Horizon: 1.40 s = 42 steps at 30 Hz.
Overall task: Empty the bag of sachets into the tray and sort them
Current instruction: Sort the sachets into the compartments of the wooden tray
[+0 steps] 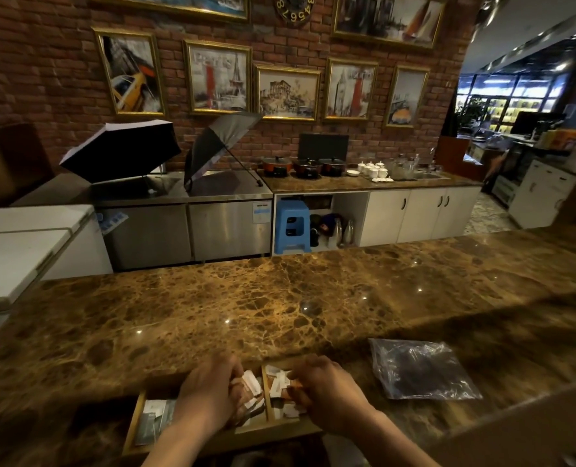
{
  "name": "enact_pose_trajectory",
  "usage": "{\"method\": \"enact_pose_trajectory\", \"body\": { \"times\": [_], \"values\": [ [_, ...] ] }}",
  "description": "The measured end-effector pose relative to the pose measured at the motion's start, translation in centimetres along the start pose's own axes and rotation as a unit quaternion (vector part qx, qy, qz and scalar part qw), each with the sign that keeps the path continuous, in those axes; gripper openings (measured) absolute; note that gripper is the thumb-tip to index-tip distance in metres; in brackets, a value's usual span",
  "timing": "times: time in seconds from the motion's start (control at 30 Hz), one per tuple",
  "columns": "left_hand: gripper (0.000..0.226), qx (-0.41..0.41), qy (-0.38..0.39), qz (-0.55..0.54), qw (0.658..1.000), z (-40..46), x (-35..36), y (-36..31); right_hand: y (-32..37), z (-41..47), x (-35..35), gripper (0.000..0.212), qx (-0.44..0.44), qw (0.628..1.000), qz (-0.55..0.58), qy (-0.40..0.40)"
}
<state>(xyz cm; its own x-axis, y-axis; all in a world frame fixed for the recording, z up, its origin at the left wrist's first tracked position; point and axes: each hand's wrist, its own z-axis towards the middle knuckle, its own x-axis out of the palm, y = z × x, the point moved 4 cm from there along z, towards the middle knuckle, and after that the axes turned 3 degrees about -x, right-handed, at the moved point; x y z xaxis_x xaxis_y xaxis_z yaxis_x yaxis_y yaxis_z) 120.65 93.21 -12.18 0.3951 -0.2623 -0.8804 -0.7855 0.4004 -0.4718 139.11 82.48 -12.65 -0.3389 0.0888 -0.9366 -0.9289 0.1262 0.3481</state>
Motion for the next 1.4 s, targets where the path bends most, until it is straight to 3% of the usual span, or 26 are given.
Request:
{"method": "enact_pose_trajectory", "body": {
  "times": [0.2,0.53,0.7,0.97,1.4],
  "values": [
    [0.009,0.116,0.056,0.062,0.99,-0.1,0.7,-0.2,0.7,0.8,0.0,0.035,0.001,0.999,-0.031,0.024],
    [0.01,0.119,0.066,0.041,0.99,-0.3,0.8,-0.4,-0.1,0.1,1.1,0.032,0.048,0.995,-0.055,0.063],
    [0.034,0.126,0.034,0.032,0.991,0.9,-1.1,0.0,0.7,0.7,-1.3,0.029,0.048,0.998,-0.034,0.008],
    [0.069,0.149,-0.043,0.04,0.987,3.3,-2.5,-2.0,-2.4,0.1,-5.9,0.047,0.097,0.993,-0.05,-0.044],
    [0.088,0.181,-0.044,0.048,0.981,2.7,-0.7,-11.7,-9.8,-4.8,-11.7,0.072,0.153,0.981,-0.083,-0.087]
  ]
}}
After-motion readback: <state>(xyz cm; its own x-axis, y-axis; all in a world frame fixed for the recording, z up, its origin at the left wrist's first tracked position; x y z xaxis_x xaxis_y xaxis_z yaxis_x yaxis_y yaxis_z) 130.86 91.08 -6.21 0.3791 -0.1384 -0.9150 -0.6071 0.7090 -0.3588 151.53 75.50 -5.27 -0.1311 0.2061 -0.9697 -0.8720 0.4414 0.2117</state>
